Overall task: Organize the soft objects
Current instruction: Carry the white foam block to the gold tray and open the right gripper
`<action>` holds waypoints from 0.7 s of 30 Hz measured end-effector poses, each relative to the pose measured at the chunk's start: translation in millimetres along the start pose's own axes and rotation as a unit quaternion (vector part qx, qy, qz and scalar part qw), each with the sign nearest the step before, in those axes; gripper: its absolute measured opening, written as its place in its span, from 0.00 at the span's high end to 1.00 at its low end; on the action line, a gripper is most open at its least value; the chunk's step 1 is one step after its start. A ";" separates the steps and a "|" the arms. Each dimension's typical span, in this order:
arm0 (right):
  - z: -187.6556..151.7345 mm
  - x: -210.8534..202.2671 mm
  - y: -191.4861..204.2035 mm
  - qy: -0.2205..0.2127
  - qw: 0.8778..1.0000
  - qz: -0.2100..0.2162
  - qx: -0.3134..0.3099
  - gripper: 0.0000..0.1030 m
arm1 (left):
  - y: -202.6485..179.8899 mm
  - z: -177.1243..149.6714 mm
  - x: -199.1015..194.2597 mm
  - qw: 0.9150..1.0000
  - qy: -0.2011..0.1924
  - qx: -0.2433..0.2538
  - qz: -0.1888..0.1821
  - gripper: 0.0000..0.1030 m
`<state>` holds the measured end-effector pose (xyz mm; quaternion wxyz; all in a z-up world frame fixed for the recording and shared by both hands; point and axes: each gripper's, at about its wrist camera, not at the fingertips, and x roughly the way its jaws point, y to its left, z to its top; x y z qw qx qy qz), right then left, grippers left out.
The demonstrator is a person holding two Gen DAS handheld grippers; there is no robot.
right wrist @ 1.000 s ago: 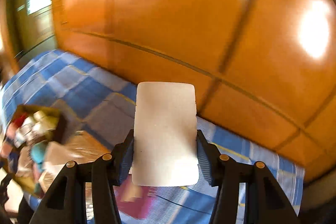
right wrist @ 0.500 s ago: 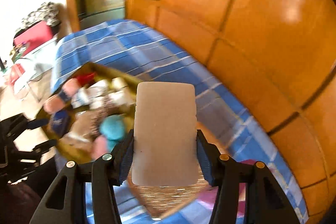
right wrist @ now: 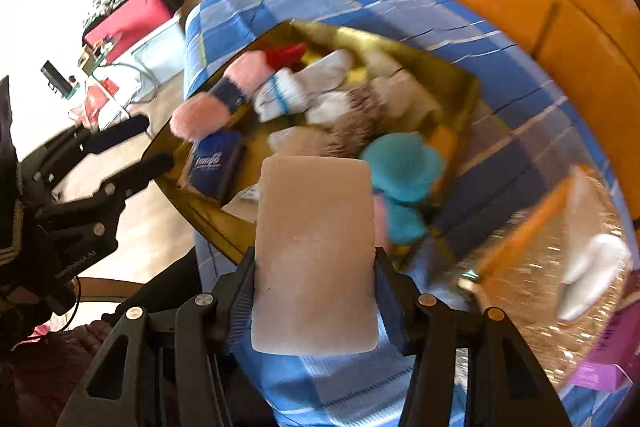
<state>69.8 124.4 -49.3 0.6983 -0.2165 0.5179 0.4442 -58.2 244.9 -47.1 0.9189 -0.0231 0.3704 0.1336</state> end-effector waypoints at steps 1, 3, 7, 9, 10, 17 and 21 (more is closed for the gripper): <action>2.9 4.6 2.4 0.001 1.000 0.001 0.002 0.47 | 2.2 0.1 0.5 1.000 -0.001 -0.004 0.001 0.53; 10.9 15.2 6.8 -0.002 1.000 -0.011 0.005 0.47 | 4.0 -0.5 0.6 1.000 -0.002 -0.007 0.001 0.53; 28.4 35.5 3.4 -0.011 0.997 -0.071 0.031 0.47 | 6.9 -1.5 2.8 1.000 0.000 -0.016 -0.001 0.53; 34.4 45.5 -2.7 -0.016 0.994 -0.093 0.051 0.47 | 6.5 -1.9 3.2 1.000 0.001 -0.019 -0.001 0.53; 36.7 49.3 -4.3 -0.023 0.993 -0.103 0.055 0.46 | 6.4 -1.7 3.5 1.000 0.002 -0.020 -0.002 0.52; 36.8 54.6 0.0 -0.057 0.988 -0.123 0.080 0.43 | 7.4 -0.8 -1.7 0.999 -0.006 -0.032 0.008 0.36; 28.6 39.0 7.6 -0.087 0.985 -0.120 0.088 0.24 | 7.1 -0.1 -7.2 0.999 -0.016 -0.040 0.016 0.22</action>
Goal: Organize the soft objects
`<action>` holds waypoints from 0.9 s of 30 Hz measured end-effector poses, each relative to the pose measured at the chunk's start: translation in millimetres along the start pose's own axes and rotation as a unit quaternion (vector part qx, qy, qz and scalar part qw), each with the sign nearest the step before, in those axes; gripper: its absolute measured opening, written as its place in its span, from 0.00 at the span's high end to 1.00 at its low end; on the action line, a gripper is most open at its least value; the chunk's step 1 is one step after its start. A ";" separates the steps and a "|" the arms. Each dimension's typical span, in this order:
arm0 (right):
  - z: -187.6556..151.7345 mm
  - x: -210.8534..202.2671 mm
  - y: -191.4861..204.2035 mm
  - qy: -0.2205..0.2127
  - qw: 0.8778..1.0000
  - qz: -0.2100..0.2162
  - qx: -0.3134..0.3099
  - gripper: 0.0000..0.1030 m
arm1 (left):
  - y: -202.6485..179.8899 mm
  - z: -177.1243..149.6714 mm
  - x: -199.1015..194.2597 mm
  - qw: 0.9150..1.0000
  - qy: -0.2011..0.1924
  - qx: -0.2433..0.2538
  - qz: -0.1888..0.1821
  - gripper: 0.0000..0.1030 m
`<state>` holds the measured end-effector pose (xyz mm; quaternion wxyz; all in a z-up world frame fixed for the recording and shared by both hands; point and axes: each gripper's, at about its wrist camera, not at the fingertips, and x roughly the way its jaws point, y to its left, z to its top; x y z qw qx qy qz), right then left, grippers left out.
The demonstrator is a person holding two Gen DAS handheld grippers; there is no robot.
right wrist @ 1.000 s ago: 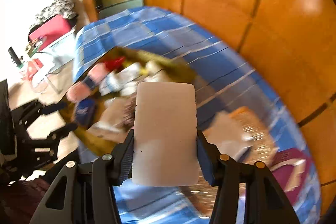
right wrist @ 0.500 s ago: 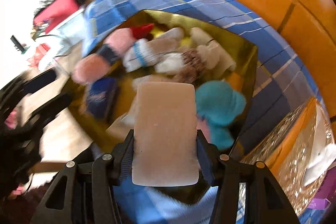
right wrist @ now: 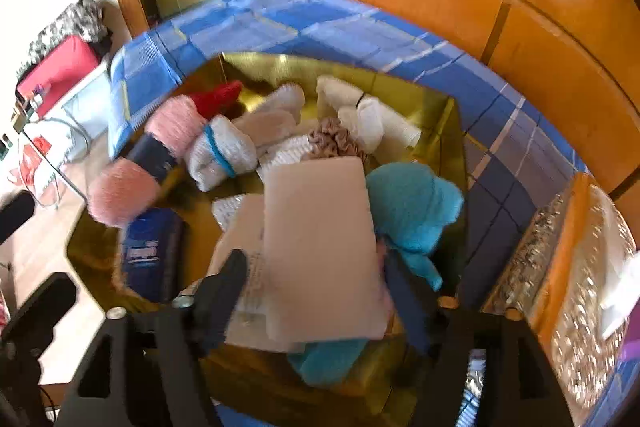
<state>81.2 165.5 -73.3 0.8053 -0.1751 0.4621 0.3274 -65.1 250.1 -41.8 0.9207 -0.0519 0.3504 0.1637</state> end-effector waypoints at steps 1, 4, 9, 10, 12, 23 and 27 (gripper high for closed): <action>-1.9 -6.3 0.4 -0.011 1.000 0.001 0.005 0.21 | -0.8 0.5 -1.8 1.000 -0.003 -0.001 0.003 0.20; -11.0 -29.0 -3.1 -0.045 0.999 -0.001 0.030 0.20 | -2.9 0.7 -6.1 1.000 -0.011 -0.005 0.006 0.13; -30.3 -57.9 -11.0 -0.087 0.993 -0.035 0.076 0.20 | -6.8 0.7 -10.1 1.000 -0.020 -0.008 0.012 0.05; -34.7 -62.5 -12.1 -0.093 0.991 -0.042 0.083 0.20 | -8.5 1.1 -11.0 1.000 -0.020 -0.010 0.013 0.04; -43.8 -70.3 -15.2 -0.103 0.988 -0.058 0.098 0.20 | -11.1 1.4 -11.8 1.000 -0.021 -0.013 0.014 0.02; -66.0 -93.0 -28.5 -0.148 0.973 -0.118 0.131 0.20 | -36.0 3.0 -10.9 0.999 -0.028 0.002 0.024 0.00; -67.9 -92.6 -27.5 -0.151 0.972 -0.124 0.130 0.20 | -34.5 2.1 -9.9 0.999 -0.025 -0.001 0.025 0.00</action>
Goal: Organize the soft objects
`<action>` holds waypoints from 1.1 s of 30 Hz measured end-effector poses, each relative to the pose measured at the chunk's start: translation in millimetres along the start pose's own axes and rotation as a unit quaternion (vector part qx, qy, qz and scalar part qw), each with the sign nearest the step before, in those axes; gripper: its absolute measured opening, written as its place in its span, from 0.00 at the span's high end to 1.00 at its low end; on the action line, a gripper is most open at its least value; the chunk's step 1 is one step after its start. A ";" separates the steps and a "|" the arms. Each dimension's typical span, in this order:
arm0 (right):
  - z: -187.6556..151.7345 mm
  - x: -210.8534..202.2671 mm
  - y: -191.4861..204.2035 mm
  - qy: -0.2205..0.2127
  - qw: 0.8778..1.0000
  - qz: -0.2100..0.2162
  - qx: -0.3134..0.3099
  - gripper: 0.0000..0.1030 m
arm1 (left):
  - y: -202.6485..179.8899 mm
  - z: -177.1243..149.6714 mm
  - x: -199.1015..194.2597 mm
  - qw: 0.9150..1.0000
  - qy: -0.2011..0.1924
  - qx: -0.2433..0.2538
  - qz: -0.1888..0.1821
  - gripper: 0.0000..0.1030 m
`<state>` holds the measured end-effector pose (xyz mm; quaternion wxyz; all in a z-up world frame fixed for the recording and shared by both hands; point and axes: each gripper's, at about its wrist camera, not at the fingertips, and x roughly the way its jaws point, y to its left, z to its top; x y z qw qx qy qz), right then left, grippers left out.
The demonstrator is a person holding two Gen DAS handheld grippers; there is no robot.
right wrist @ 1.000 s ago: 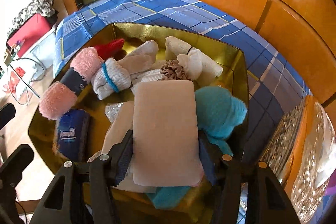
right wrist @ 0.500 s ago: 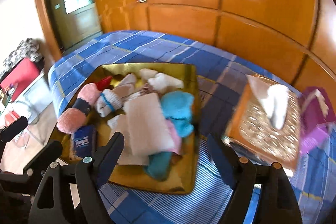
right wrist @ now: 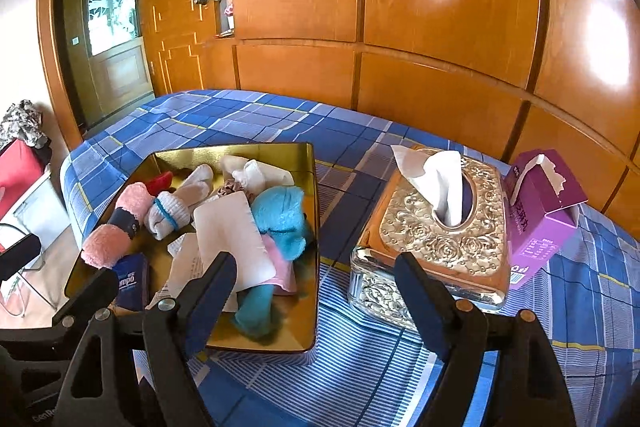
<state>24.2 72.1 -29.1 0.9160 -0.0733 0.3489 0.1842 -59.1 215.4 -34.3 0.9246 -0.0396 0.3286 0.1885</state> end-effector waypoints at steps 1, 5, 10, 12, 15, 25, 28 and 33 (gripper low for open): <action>-1.3 -0.5 0.5 -0.001 1.000 -0.002 -0.001 0.20 | 0.1 0.0 -0.4 1.000 -0.002 0.000 0.002 0.00; -3.6 -1.3 1.6 0.001 1.000 0.000 -0.003 0.20 | 1.0 -0.1 -1.5 1.000 -0.005 -0.001 0.005 0.00; -4.1 -1.3 1.5 0.002 1.000 -0.003 0.000 0.20 | 2.9 0.7 -2.7 1.000 -0.009 -0.005 0.006 0.00; -4.5 -1.3 0.8 0.002 1.000 -0.007 0.000 0.20 | 3.8 0.7 -3.1 1.000 -0.009 -0.006 0.006 0.00; -5.0 -1.0 -1.0 0.005 1.000 -0.003 0.004 0.20 | 3.7 0.6 -2.6 1.000 -0.009 -0.006 0.007 0.00; -6.0 0.4 0.2 0.009 1.000 0.000 0.002 0.20 | 6.6 0.1 -0.8 1.000 -0.006 -0.013 0.016 0.00; -6.1 1.0 0.6 0.010 1.000 0.001 0.002 0.20 | 6.8 -0.1 0.5 1.000 -0.004 -0.014 0.017 0.00; -6.6 0.7 0.9 0.010 1.000 0.004 0.001 0.20 | 6.9 -0.1 0.5 1.000 -0.003 -0.014 0.016 0.00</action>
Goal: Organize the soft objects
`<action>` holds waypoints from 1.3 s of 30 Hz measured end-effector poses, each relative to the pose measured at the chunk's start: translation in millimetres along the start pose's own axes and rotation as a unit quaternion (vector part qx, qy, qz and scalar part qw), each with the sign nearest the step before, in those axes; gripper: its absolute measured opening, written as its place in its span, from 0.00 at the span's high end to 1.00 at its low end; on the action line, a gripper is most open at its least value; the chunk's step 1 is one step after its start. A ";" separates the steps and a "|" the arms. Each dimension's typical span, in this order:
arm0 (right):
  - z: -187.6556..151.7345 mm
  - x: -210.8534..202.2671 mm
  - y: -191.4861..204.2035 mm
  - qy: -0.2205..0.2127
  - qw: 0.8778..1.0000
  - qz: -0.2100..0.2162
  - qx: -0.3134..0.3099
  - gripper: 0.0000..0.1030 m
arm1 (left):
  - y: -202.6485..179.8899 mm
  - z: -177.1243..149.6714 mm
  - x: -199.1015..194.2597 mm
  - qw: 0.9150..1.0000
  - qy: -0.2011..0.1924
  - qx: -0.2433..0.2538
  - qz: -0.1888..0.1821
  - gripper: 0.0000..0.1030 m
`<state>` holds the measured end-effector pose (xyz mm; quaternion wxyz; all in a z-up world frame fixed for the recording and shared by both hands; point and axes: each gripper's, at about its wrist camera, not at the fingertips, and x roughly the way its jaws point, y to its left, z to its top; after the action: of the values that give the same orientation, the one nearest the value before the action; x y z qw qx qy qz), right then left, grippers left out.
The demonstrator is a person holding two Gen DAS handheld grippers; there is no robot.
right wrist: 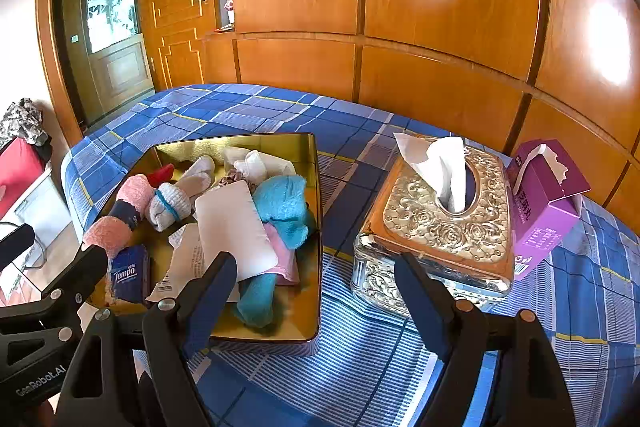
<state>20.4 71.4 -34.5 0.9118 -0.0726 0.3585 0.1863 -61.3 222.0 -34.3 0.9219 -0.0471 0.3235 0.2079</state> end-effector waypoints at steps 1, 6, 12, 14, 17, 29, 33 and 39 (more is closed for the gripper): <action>0.1 0.0 0.2 0.000 1.000 0.000 0.001 0.20 | -0.2 -0.1 0.2 1.000 0.000 0.000 0.000 0.00; -0.3 0.0 0.0 0.003 1.000 0.000 0.000 0.20 | -0.3 -0.3 0.1 1.000 0.001 0.000 0.000 0.00; 0.0 0.0 0.0 0.003 1.000 0.002 0.000 0.20 | -0.9 -0.8 -0.3 1.000 0.002 0.000 0.000 0.00; 0.0 0.1 -0.2 0.003 1.000 0.002 -0.001 0.20 | -1.0 -0.8 -0.1 1.000 0.002 0.000 0.001 0.00; -0.1 -0.1 -0.3 0.004 1.000 0.002 0.000 0.20 | -1.0 -1.6 0.5 1.000 0.005 -0.002 0.000 0.00; -0.4 -0.2 -0.8 0.005 1.000 0.002 0.000 0.20 | -0.9 -1.3 -0.2 1.000 0.006 -0.002 -0.001 0.00; -0.8 0.0 -1.3 0.005 1.000 0.001 0.000 0.20 | -1.3 -1.1 -0.4 1.000 0.006 -0.002 -0.002 0.00; -1.2 0.5 -1.2 0.007 1.000 0.001 0.001 0.20 | -1.7 -0.9 -0.5 1.000 0.006 -0.001 -0.002 0.00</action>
<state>20.4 70.1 -35.7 0.9094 -0.0730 0.3648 0.1861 -61.5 220.1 -34.8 0.9202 -0.0503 0.3289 0.2061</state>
